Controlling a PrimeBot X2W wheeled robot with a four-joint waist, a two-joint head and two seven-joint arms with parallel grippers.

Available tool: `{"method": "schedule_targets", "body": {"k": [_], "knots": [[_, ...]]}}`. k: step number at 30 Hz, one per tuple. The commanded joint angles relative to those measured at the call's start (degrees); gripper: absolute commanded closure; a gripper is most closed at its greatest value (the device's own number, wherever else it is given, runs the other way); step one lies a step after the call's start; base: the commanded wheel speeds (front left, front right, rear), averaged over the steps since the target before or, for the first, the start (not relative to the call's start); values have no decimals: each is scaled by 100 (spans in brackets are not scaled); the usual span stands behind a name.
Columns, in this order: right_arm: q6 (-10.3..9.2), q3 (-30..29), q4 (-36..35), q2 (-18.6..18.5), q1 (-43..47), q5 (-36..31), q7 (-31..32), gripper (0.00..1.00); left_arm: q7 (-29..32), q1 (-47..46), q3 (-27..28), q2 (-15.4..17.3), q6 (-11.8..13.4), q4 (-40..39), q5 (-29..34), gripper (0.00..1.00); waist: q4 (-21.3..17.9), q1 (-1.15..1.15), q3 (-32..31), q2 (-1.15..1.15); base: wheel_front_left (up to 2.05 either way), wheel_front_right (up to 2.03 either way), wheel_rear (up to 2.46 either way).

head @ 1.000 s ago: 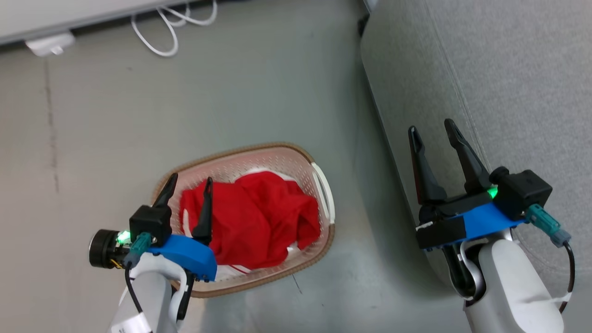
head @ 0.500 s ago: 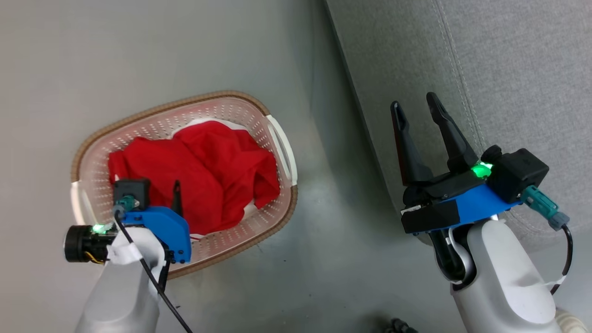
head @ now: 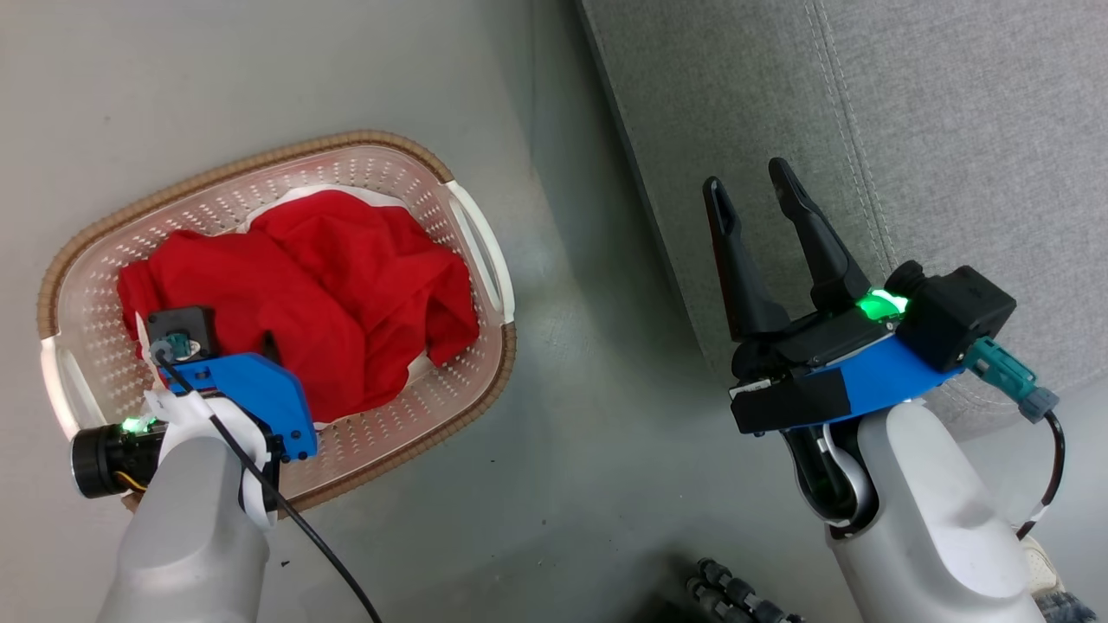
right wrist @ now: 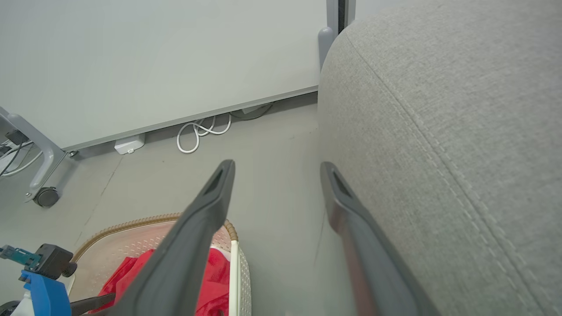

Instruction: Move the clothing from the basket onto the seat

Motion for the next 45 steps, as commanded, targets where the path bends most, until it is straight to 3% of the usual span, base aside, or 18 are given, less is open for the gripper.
{"method": "schedule_targets", "body": {"k": [1, 14, 15, 16, 17, 33, 45], "knots": [[3, 11, -27, -13, -127, 43, -24, 0, 40, -142, 13, 1, 36, 35, -32, 0, -23, -1, 25, 0, 0, 0, 0], [3, 85, -77, -13, -144, 189, -23, 0, 478, -340, 159, -68, -12, 374, -408, 0, -202, -1, 129, 0, 0, 0, 0], [3, 83, -82, -13, -131, 194, -23, 0, 495, -353, 139, -53, -7, 390, -398, 10, -212, -1, 137, 0, 0, 0, 0], [3, 79, -86, -13, -120, 197, -24, 0, 517, -362, 117, -41, -6, 409, -382, 47, -222, -1, 145, 0, 0, 0, 0], [3, 74, -85, -13, -116, 199, -24, 0, 507, -371, 100, -35, -17, 414, -382, 98, -229, -1, 151, 0, 0, 0, 0], [3, 84, -27, -13, -155, 175, -24, 0, 348, -477, -105, 36, -67, 537, -357, 100, -198, -1, 91, 0, 0, 0, 0], [3, 27, 122, -13, -147, 0, -24, 0, 253, -498, -212, -145, -141, 798, -461, 100, -24, -1, -231, 0, 0, 0, 0]]}}
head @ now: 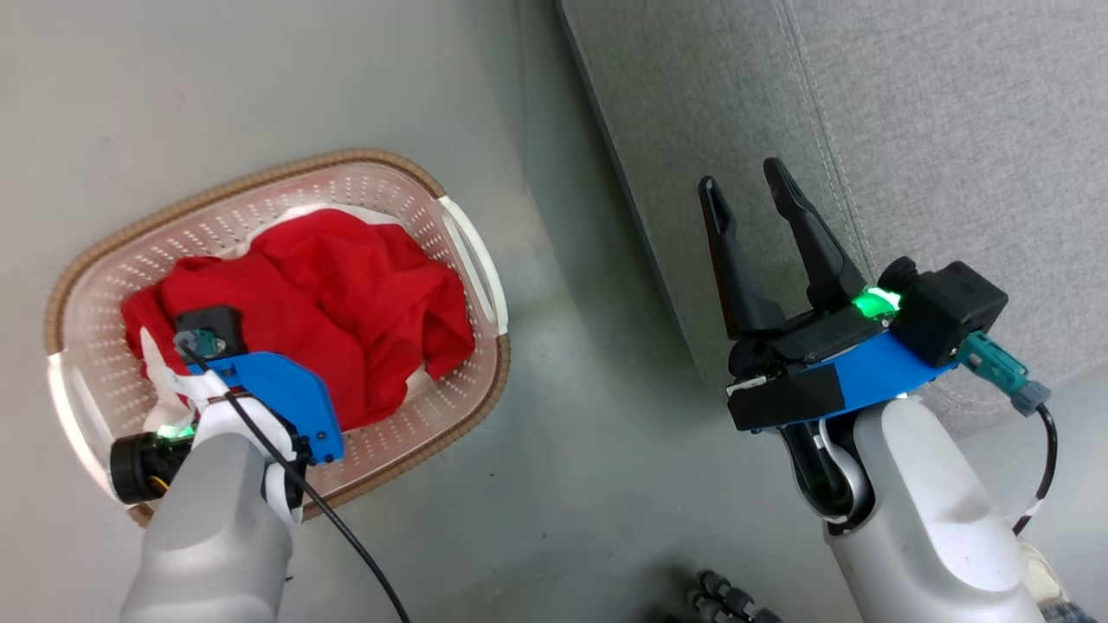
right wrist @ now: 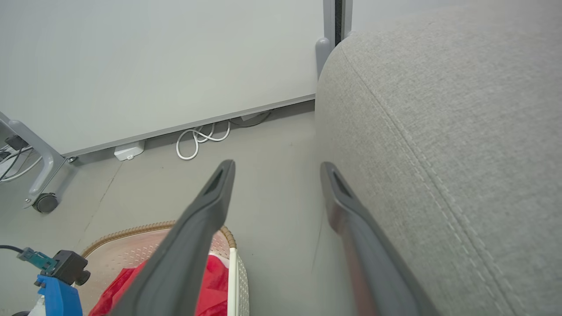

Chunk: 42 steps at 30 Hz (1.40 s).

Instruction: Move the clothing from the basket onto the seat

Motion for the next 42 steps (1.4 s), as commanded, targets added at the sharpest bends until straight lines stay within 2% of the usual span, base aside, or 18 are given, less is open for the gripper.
{"method": "schedule_targets", "body": {"k": [1, 6, 14, 18, 23, 26, 33, 42], "knots": [[3, -21, 26, -14, -55, -52, -23, 0, -44, -102, -27, -10, -13, 21, -27, 100, 76, 0, -126, 0, 0, 0, 0], [3, -104, 229, -15, 104, -254, -23, 0, -150, -17, -137, -183, -147, 262, -77, 100, 294, 0, -679, 0, 0, 0, 0], [3, -372, 635, -19, 576, -660, -22, 0, -393, 141, -518, -388, -533, 582, -168, 100, 788, 0, -1959, 0, 0, 0, 0], [3, -542, 837, -20, 933, -844, -22, 0, -488, 314, -973, -410, -798, 501, -405, 100, 1056, 0, -2653, 0, 0, 0, 0], [3, -701, 953, -18, 1368, -1059, 101, 0, -565, 486, -1700, -407, -928, -3, -1034, 100, 1381, 0, -3335, 0, 0, 0, 0], [3, -766, 882, -17, 1598, -1129, 232, 0, -635, 483, -2171, -404, -938, -393, -1354, 100, 1550, 0, -3626, 0, 0, 0, 0], [3, -762, 634, -17, 2081, -1156, 523, 0, -819, 241, -3109, -404, -788, -1281, -2027, 100, 1831, 0, -4178, 0, 0, 0, 0], [3, -563, 251, -18, 2306, -1204, 814, 0, -1022, -314, -3971, -403, -523, -2079, -2624, 100, 1951, 0, -4376, 0, 0, 0, 0]]}}
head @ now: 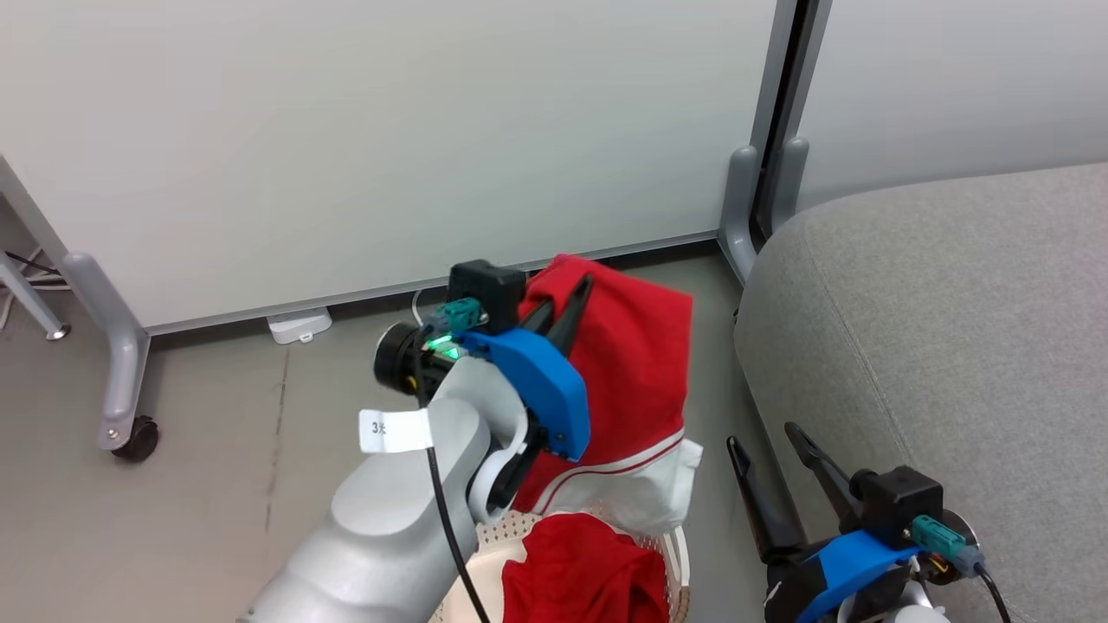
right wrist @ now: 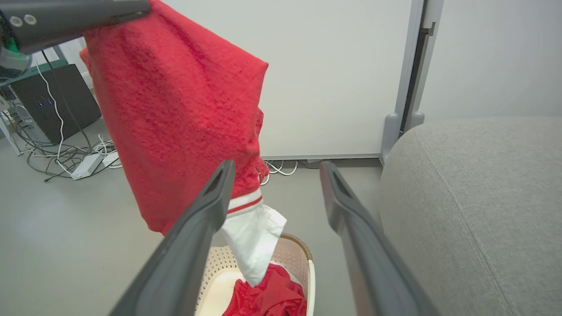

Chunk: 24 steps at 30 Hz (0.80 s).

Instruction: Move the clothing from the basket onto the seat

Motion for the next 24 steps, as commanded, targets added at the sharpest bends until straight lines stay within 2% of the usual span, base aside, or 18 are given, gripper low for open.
{"method": "schedule_targets", "body": {"k": [1, 14, 24], "knots": [[3, 10, -53, -24, 93, -9, 20, 0, -55, -137, -71, -2, 36, -53, -38, 100, 15, 1, -18, -1, 0, 0, 0], [3, 50, -238, -24, 144, 28, 161, 0, -314, -470, -629, -1, 202, 15, -456, 100, -14, 1, -23, -1, 0, 0, 0], [3, 34, -128, -23, -257, 14, 286, 0, -433, -598, -975, -2, 275, 2, -753, 100, 25, 1, 129, -1, 0, 0, 0]]}}
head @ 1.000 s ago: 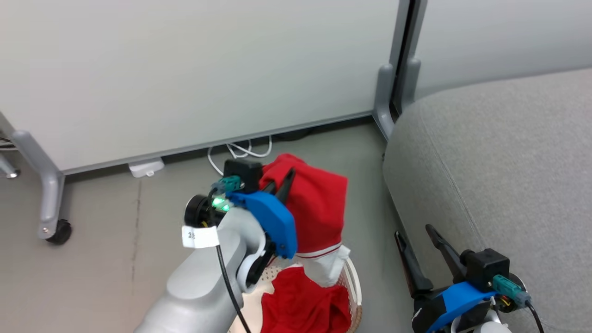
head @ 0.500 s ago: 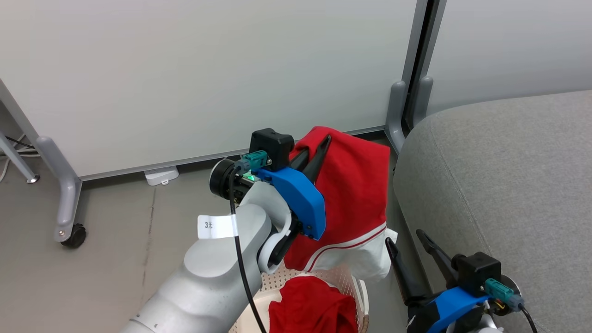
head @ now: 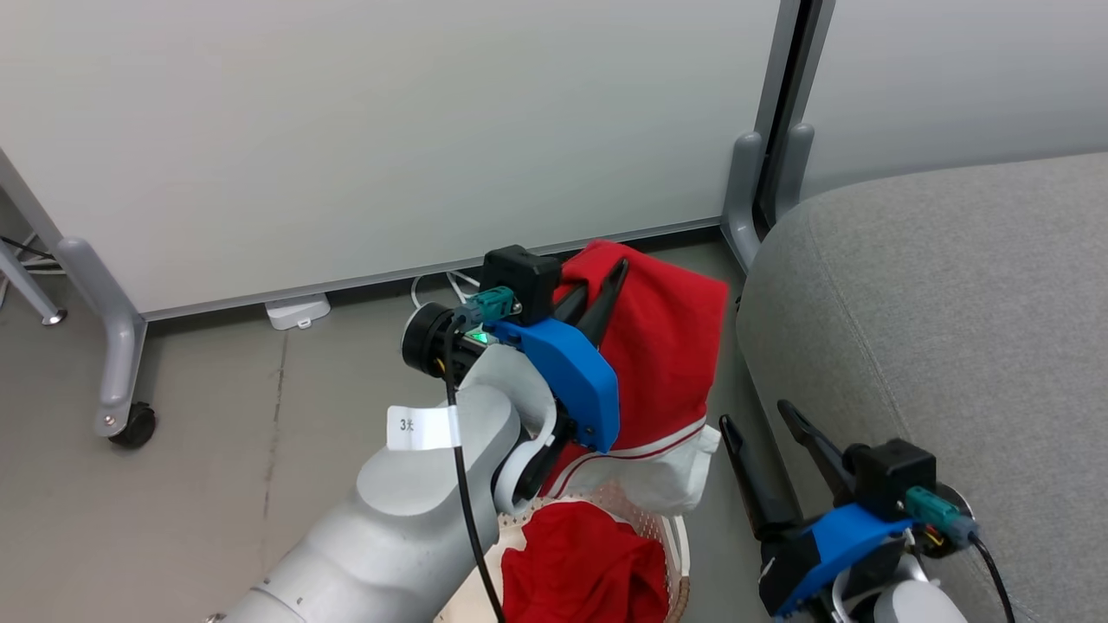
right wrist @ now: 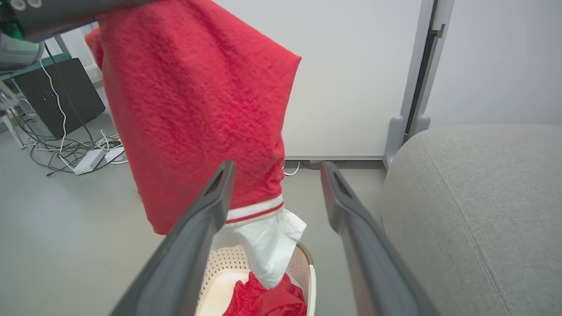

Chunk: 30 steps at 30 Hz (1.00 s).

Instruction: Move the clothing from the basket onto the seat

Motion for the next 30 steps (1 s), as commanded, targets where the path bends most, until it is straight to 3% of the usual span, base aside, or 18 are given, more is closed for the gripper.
{"method": "schedule_targets", "body": {"k": [1, 14, 30], "knots": [[3, 21, 69, -21, -143, 76, 23, 0, -36, -108, -39, 1, 21, -18, -34, 100, 13, 0, 26, -1, 0, 0, 0], [3, 344, 821, -337, -973, 629, 118, 0, -170, -333, -462, 2, 70, -128, -308, 100, 115, 0, 188, -1, 0, 0, 0], [3, 1638, 1446, -1044, -1853, 1638, -111, 0, -278, -531, -944, 1, 10, -234, -610, 100, 218, 0, 258, -1, 0, 0, 0]]}}
